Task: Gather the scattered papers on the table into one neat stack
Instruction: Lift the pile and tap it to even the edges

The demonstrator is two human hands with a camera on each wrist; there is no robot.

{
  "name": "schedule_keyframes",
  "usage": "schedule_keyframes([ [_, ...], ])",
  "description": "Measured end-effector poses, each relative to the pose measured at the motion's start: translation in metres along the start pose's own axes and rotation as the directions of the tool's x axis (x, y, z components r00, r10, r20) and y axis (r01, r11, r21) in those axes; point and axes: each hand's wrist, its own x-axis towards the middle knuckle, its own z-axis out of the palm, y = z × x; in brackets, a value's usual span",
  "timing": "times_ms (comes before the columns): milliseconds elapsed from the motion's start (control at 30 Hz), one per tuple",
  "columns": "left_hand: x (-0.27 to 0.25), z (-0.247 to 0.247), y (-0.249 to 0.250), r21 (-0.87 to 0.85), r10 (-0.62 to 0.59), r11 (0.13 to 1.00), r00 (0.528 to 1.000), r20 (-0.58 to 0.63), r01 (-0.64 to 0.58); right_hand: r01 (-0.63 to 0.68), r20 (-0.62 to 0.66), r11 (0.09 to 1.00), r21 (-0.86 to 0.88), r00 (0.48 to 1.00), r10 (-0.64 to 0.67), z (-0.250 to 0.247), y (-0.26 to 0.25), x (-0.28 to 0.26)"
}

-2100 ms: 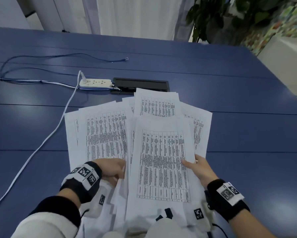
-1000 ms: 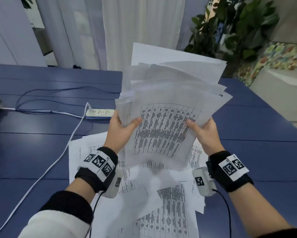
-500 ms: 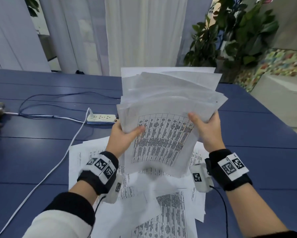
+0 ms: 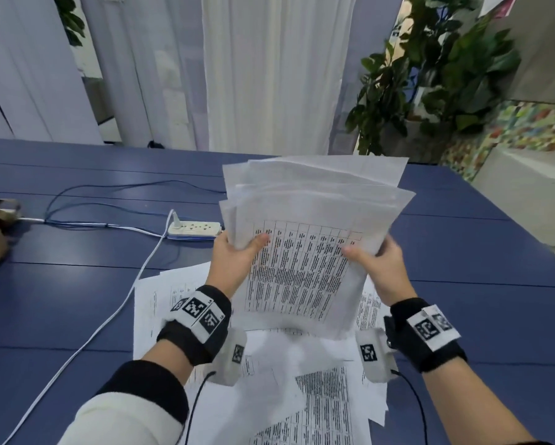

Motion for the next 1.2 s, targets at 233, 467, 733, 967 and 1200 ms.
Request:
schedule_keyframes([
  [233, 0.000, 0.012, 0.068, -0.092, 0.355, 0.929, 0.933, -0.054, -0.359, -0.024, -0.005, 1.000, -0.001, 1.000, 0.024, 0.001, 0.013, 0.000],
  [467, 0.012, 0.019, 0.081, 0.024, 0.530, 0.848, 0.844, -0.084, -0.530, -0.029, 0.038, 1.000, -0.002, 0.999, 0.029, -0.009, 0.012, -0.002],
  [733, 0.009, 0.003, 0.059, -0.126, 0.331, 0.934, 0.943, -0.047, -0.334, -0.095, 0.047, 0.995, -0.010, 0.994, 0.095, -0.003, 0.023, 0.000],
  [967, 0.006, -0.001, 0.032, -0.256, 0.235, 0.942, 0.971, 0.047, -0.216, -0.174, -0.020, 0.984, 0.041, 0.984, 0.175, 0.001, 0.039, -0.008],
  [1200, -0.003, 0.005, 0.013, 0.037, 0.072, 0.997, 0.997, 0.006, -0.072, -0.083, -0.078, 0.991, 0.102, 0.993, 0.092, 0.009, 0.018, -0.007],
])
